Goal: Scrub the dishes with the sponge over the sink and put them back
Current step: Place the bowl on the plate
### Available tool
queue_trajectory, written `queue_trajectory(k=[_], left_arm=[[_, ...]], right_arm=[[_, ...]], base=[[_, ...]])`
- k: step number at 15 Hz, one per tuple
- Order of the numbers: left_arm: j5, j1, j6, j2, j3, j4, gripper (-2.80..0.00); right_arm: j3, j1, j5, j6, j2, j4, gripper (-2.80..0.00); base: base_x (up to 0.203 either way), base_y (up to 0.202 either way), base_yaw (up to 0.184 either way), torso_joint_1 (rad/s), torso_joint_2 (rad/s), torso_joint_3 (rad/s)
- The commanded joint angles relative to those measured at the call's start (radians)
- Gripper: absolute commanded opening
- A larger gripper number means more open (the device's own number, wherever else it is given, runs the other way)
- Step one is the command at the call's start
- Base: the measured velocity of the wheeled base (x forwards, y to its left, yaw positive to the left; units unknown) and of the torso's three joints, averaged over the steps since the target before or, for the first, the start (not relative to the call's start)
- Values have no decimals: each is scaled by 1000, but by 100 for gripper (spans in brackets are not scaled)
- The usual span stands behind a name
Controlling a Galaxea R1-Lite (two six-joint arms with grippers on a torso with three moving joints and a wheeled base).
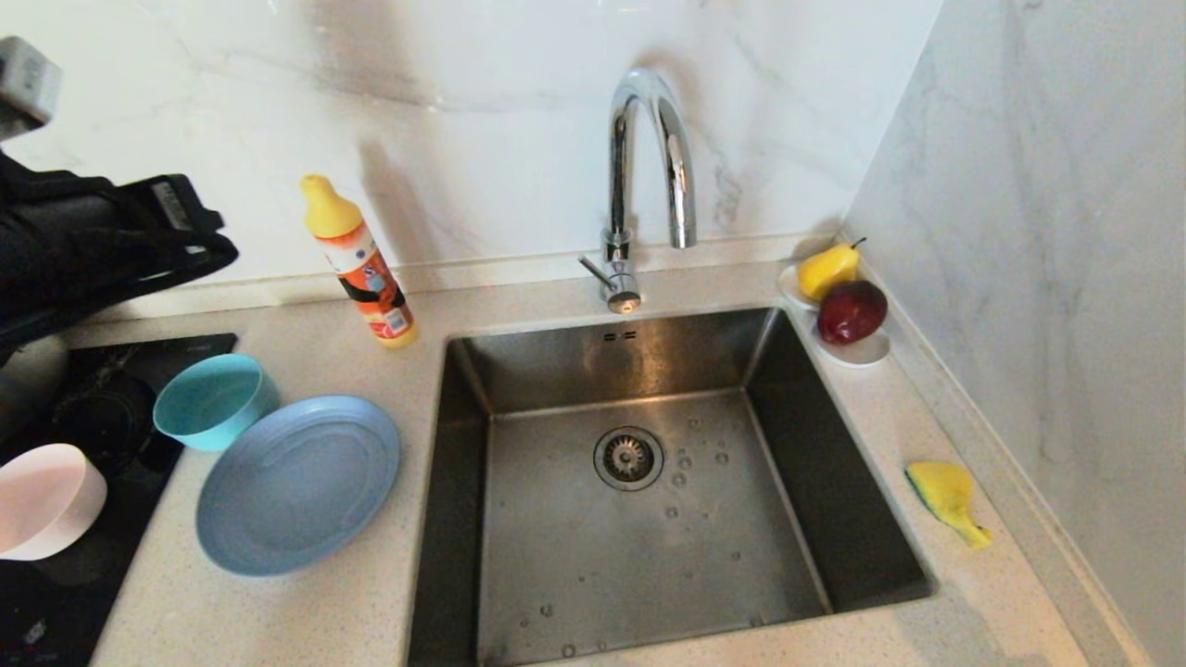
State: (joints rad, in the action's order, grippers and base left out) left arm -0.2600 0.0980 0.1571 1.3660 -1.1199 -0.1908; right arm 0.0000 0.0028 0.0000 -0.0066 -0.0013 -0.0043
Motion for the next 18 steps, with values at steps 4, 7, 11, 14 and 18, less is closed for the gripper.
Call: queue_trajectory(k=[4, 7, 11, 14, 18], left_arm=[[-226, -186, -176, -103, 9, -1, -280], [-163, -322, -185, 2, -44, 87, -280], [118, -511, -128, 141, -165, 391, -280], [234, -598, -67, 224, -203, 485, -280], [277, -632, -7, 304, -214, 559, -280]], right_arm=[[0, 0, 0, -1, -2, 0, -280], [0, 0, 0, -1, 0, 1, -280], [0, 0, 0, -1, 0, 0, -280], [0, 0, 0, 0, -1, 0, -280], [0, 0, 0, -1, 0, 0, -280]], base=[[0, 0, 0, 0, 0, 0], [0, 0, 0, 0, 0, 0], [0, 0, 0, 0, 0, 0], [0, 0, 0, 0, 0, 0], [0, 0, 0, 0, 0, 0]])
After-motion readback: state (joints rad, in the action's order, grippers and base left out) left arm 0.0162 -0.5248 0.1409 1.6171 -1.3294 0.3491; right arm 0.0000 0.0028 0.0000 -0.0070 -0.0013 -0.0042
